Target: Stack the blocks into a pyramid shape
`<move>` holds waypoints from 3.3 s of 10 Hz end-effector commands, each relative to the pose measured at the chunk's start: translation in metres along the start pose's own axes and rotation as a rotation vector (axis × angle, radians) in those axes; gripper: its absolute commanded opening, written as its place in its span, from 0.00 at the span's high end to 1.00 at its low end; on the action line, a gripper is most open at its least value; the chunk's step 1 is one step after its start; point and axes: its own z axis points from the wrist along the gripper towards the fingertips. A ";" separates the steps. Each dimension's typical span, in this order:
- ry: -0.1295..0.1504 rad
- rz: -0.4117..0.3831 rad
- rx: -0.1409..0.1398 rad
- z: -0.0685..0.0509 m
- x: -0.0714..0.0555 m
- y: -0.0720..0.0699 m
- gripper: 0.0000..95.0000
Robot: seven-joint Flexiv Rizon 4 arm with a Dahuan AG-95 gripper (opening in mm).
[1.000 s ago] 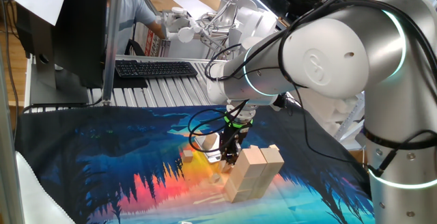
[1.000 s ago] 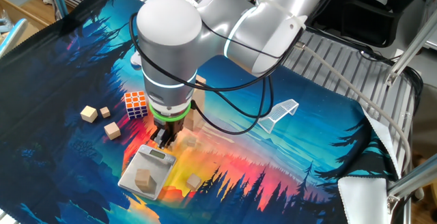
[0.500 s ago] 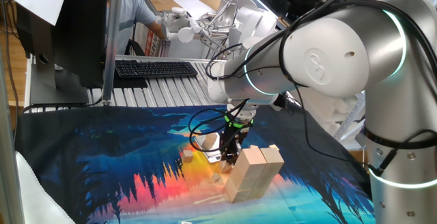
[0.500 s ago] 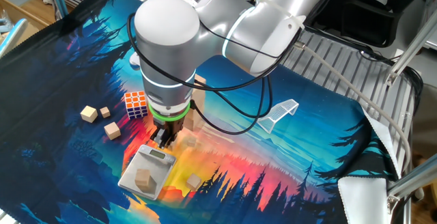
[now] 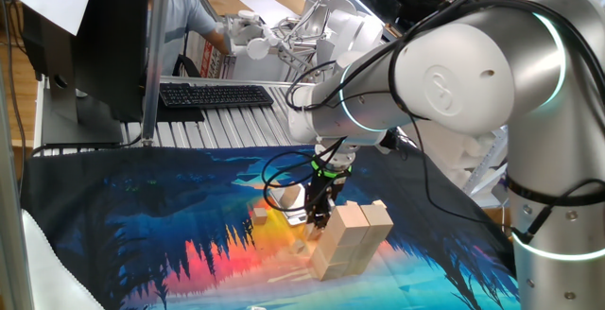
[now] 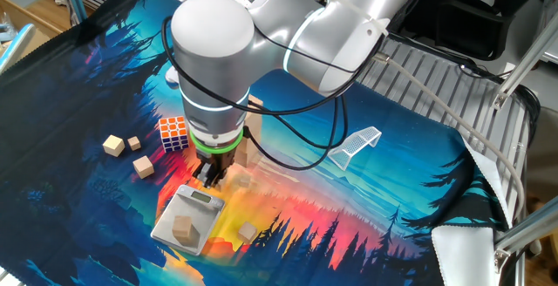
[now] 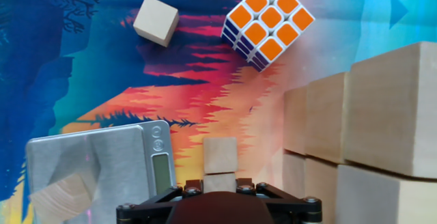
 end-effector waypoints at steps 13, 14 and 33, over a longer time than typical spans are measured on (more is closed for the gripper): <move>-0.001 -0.019 -0.014 -0.001 0.002 0.003 0.40; -0.002 -0.019 -0.014 -0.003 0.004 0.006 0.40; -0.003 -0.310 -0.002 -0.052 0.009 0.119 0.40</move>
